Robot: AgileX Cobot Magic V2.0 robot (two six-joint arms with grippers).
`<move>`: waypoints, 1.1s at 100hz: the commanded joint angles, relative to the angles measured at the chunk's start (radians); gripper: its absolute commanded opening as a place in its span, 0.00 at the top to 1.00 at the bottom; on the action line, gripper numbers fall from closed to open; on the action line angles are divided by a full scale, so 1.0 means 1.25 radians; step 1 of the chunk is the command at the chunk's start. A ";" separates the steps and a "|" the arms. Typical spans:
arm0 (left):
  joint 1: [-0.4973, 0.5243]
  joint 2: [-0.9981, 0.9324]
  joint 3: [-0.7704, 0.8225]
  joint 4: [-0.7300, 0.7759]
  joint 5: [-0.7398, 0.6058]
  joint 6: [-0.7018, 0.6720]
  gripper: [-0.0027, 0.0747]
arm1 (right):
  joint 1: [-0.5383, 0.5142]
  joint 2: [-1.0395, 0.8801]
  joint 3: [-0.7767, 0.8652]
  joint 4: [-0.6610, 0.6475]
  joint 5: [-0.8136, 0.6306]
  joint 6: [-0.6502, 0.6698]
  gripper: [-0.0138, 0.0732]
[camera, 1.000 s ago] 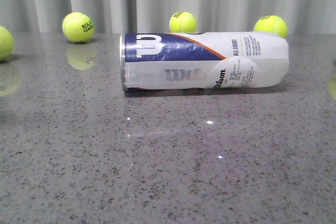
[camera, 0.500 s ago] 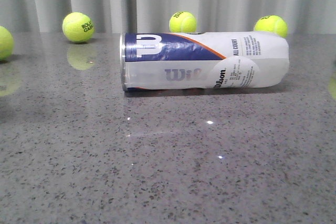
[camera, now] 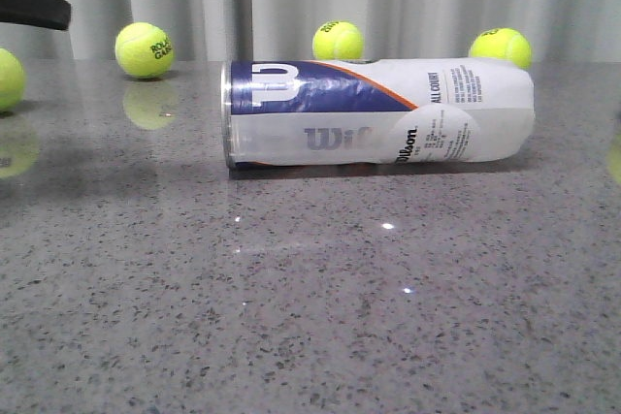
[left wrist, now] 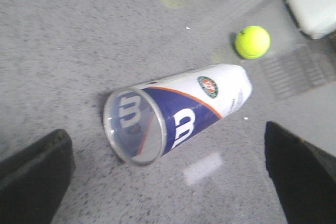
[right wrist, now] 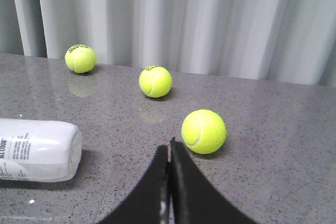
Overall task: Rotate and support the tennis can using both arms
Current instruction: 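Move the left gripper to the can's open end and grasp it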
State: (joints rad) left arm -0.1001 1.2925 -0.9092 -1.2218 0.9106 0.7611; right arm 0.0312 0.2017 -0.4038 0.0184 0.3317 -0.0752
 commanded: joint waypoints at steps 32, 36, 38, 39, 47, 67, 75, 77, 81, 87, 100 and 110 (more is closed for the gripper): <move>-0.080 0.153 -0.022 -0.223 0.101 0.141 0.07 | -0.005 0.007 -0.020 0.001 -0.069 0.000 0.92; -0.095 0.165 -0.025 -0.229 0.100 0.141 0.07 | -0.005 0.007 -0.020 0.001 -0.069 0.000 0.92; -0.100 0.170 -0.026 -0.231 0.100 0.143 0.07 | -0.005 0.007 -0.020 0.001 -0.069 0.000 0.92; -0.105 0.172 -0.026 -0.233 0.100 0.144 0.07 | -0.005 0.007 -0.020 0.001 -0.069 0.000 0.92; -0.125 0.191 -0.027 -0.260 0.100 0.163 0.07 | -0.005 0.007 -0.020 0.001 -0.069 0.000 0.92; -0.162 0.226 -0.027 -0.324 0.103 0.204 0.07 | -0.005 0.007 -0.020 0.001 -0.069 0.000 0.92; -0.173 0.243 -0.027 -0.350 0.109 0.227 0.07 | -0.005 0.007 -0.020 0.001 -0.069 0.000 0.92; -0.177 0.247 -0.027 -0.352 0.109 0.233 0.07 | -0.005 0.007 -0.020 0.001 -0.069 0.000 0.92; -0.182 0.254 -0.027 -0.364 0.113 0.241 0.07 | -0.005 0.007 -0.020 0.001 -0.069 0.000 0.92; -0.188 0.265 -0.027 -0.380 0.119 0.250 0.07 | -0.005 0.007 -0.020 0.001 -0.069 -0.001 0.92; -0.199 0.282 -0.027 -0.404 0.119 0.273 0.07 | -0.005 0.007 -0.020 0.001 -0.069 -0.001 0.92; -0.203 0.285 -0.027 -0.416 0.119 0.286 0.09 | -0.005 0.007 -0.020 0.001 -0.069 -0.001 0.92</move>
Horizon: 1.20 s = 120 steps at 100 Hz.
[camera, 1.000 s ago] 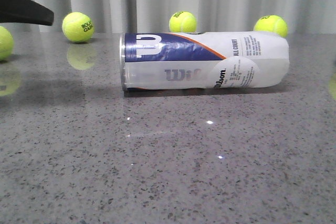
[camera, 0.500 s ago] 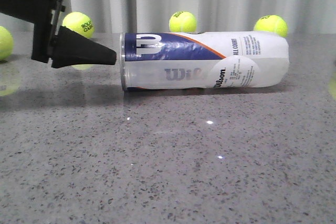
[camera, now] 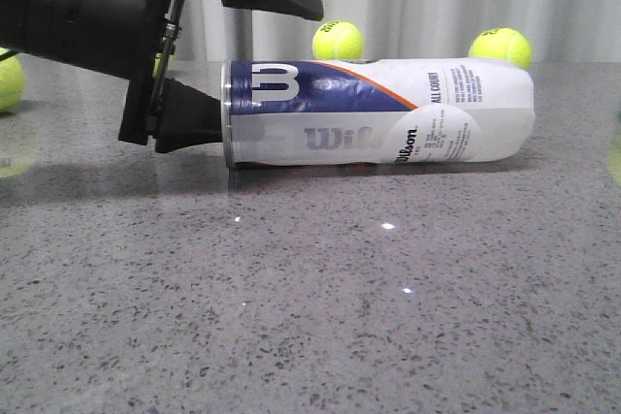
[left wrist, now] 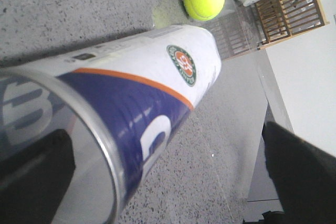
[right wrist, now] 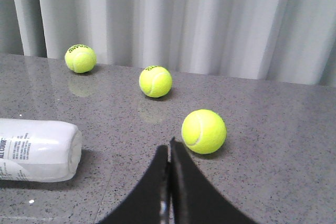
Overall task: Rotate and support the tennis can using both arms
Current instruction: 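Move the left gripper to the can's open end and grasp it, then lift the can with the left gripper and swing it upright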
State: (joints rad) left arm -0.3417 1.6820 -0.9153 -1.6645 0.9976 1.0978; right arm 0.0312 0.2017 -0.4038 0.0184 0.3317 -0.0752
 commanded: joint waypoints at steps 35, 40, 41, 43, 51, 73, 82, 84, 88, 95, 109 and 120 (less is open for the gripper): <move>-0.010 -0.027 -0.022 -0.075 0.041 0.020 0.83 | -0.005 0.007 -0.020 0.001 -0.069 -0.001 0.92; -0.010 -0.027 -0.022 -0.075 0.043 0.038 0.96 | -0.005 0.007 -0.020 0.001 -0.069 -0.001 0.92; -0.010 -0.027 -0.022 -0.075 0.044 0.040 0.97 | -0.005 0.007 -0.020 0.001 -0.069 -0.001 0.92; -0.010 -0.027 -0.022 -0.075 0.046 0.044 0.99 | -0.005 0.007 -0.020 0.001 -0.069 -0.001 0.92; -0.010 -0.027 -0.022 -0.076 0.056 0.044 0.99 | -0.005 0.007 -0.020 0.001 -0.069 -0.001 0.92; -0.010 -0.061 -0.022 -0.069 0.125 0.073 0.99 | -0.005 0.007 -0.020 0.001 -0.069 -0.001 0.92; -0.002 -0.108 -0.022 -0.044 0.119 0.074 0.99 | -0.005 0.007 -0.020 0.001 -0.069 -0.001 0.92; 0.000 -0.122 -0.022 -0.039 0.115 0.074 0.99 | -0.005 0.007 -0.020 0.001 -0.069 -0.001 0.92; 0.005 -0.148 -0.022 -0.019 0.102 0.074 0.99 | -0.005 0.007 -0.020 0.001 -0.069 -0.001 0.92; 0.017 -0.209 -0.022 0.024 0.074 0.057 0.99 | -0.005 0.007 -0.020 0.001 -0.069 -0.001 0.92; 0.046 -0.346 -0.040 0.193 -0.001 -0.054 0.99 | -0.005 0.007 -0.020 0.001 -0.070 -0.001 0.92; 0.061 -0.444 -0.097 0.423 -0.022 -0.204 0.99 | -0.005 0.007 -0.020 0.001 -0.070 -0.001 0.92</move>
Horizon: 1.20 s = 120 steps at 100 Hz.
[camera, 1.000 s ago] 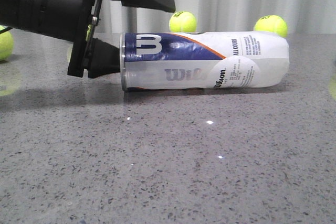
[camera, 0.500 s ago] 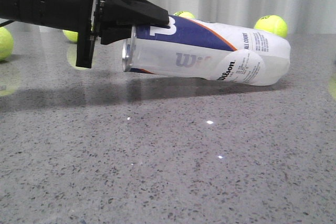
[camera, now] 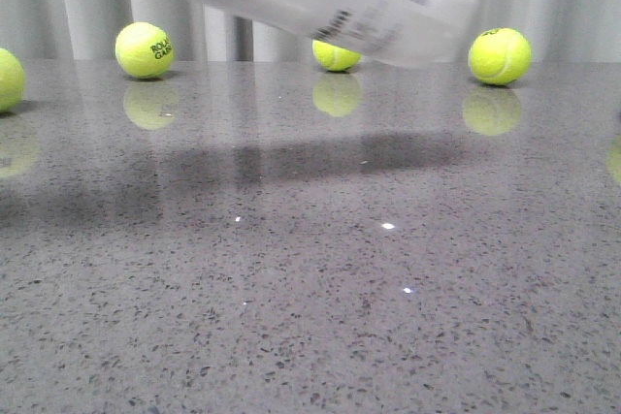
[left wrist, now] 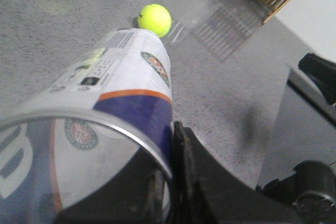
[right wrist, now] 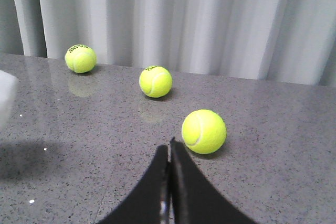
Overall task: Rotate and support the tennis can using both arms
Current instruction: 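Lift the can with the left gripper and swing it upright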
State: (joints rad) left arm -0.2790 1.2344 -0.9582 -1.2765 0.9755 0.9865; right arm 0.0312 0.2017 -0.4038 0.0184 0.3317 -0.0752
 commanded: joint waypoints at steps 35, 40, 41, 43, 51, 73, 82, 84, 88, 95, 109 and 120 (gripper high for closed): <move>0.013 -0.181 -0.299 0.712 0.174 -0.492 0.99 | -0.005 0.007 -0.020 0.001 -0.070 -0.001 0.92; 0.013 -0.179 -0.310 0.753 0.196 -0.499 0.99 | -0.005 0.007 -0.020 0.001 -0.070 -0.001 0.92; 0.013 -0.179 -0.312 0.757 0.201 -0.500 0.99 | -0.005 0.007 -0.020 0.001 -0.070 -0.001 0.92; 0.013 -0.179 -0.312 0.772 0.209 -0.502 0.99 | -0.005 0.007 -0.020 0.001 -0.070 -0.001 0.92; 0.013 -0.179 -0.315 0.820 0.240 -0.504 0.99 | -0.005 0.007 -0.020 0.001 -0.070 -0.001 0.92; 0.013 -0.175 -0.315 0.899 0.240 -0.525 0.99 | -0.005 0.007 -0.020 0.001 -0.070 -0.001 0.92; 0.013 -0.163 -0.315 0.902 0.240 -0.525 0.99 | -0.005 0.007 -0.020 0.001 -0.070 -0.001 0.92; 0.011 -0.161 -0.315 0.902 0.240 -0.525 0.99 | -0.005 0.007 -0.020 0.001 -0.070 -0.001 0.92; 0.010 -0.153 -0.315 0.906 0.240 -0.525 0.99 | -0.005 0.007 -0.020 0.001 -0.070 -0.001 0.92; 0.010 -0.142 -0.315 0.916 0.240 -0.525 0.99 | -0.005 0.007 -0.020 0.001 -0.070 -0.001 0.92; 0.010 -0.118 -0.315 0.937 0.240 -0.530 0.99 | -0.005 0.007 -0.020 0.001 -0.070 -0.001 0.92; 0.010 -0.103 -0.315 0.940 0.240 -0.530 0.99 | -0.005 0.007 -0.020 0.001 -0.070 -0.001 0.92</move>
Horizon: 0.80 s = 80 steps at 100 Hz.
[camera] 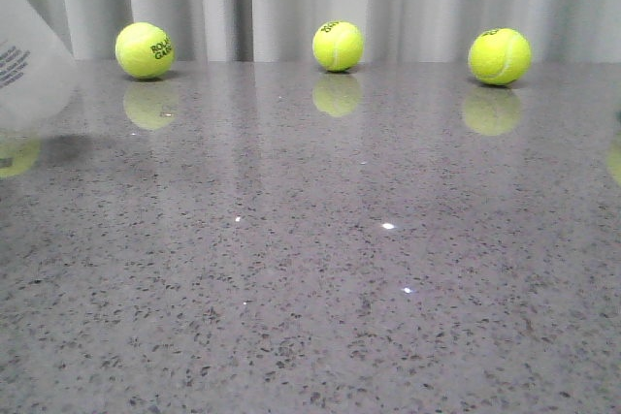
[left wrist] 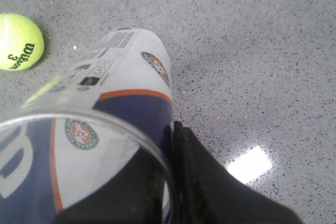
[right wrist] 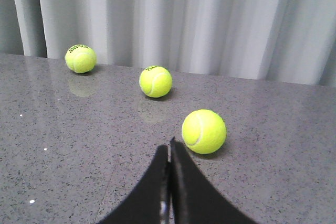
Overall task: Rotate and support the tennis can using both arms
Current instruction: 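Lift the can with the left gripper and swing it upright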
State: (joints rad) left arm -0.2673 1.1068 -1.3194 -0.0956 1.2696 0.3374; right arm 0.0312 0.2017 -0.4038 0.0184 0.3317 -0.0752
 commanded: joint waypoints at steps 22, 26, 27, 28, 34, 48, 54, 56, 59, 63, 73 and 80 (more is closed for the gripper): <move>0.000 0.019 -0.026 0.001 0.004 -0.010 0.99 | -0.005 0.007 -0.020 0.001 -0.070 -0.001 0.92; 0.000 0.021 -0.026 0.002 0.004 -0.010 0.99 | -0.005 0.007 -0.020 0.001 -0.070 -0.001 0.92; 0.000 0.023 -0.026 0.002 0.004 -0.010 0.99 | -0.005 0.007 -0.020 0.001 -0.070 -0.001 0.92; 0.000 0.023 -0.026 0.002 0.004 -0.010 0.99 | -0.005 0.007 -0.020 0.001 -0.070 -0.001 0.92; 0.000 0.029 -0.026 0.002 0.004 -0.010 0.99 | -0.005 0.007 -0.020 0.001 -0.070 -0.001 0.92; 0.000 0.042 -0.026 0.002 0.004 -0.010 0.99 | -0.005 0.007 -0.020 0.001 -0.070 -0.001 0.92; 0.000 0.050 -0.026 0.002 0.004 -0.010 0.99 | -0.005 0.007 -0.020 0.001 -0.070 -0.001 0.92; 0.000 0.052 -0.026 0.002 0.004 -0.010 0.99 | -0.005 0.007 -0.020 0.001 -0.070 -0.001 0.92; 0.000 0.056 -0.026 0.002 0.004 -0.012 0.99 | -0.005 0.007 -0.020 0.001 -0.070 -0.001 0.92; 0.000 0.060 -0.026 0.002 0.004 -0.014 0.99 | -0.005 0.007 -0.020 0.001 -0.070 -0.001 0.92; 0.000 0.069 -0.031 0.002 0.004 -0.033 0.99 | -0.005 0.007 -0.020 0.001 -0.070 -0.001 0.92; 0.000 0.069 -0.034 0.002 0.004 -0.033 0.99 | -0.005 0.007 -0.020 0.001 -0.070 -0.001 0.92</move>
State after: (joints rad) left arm -0.2673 1.2026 -1.3296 -0.0810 1.2581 0.3132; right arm 0.0312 0.2017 -0.4038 0.0184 0.3317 -0.0752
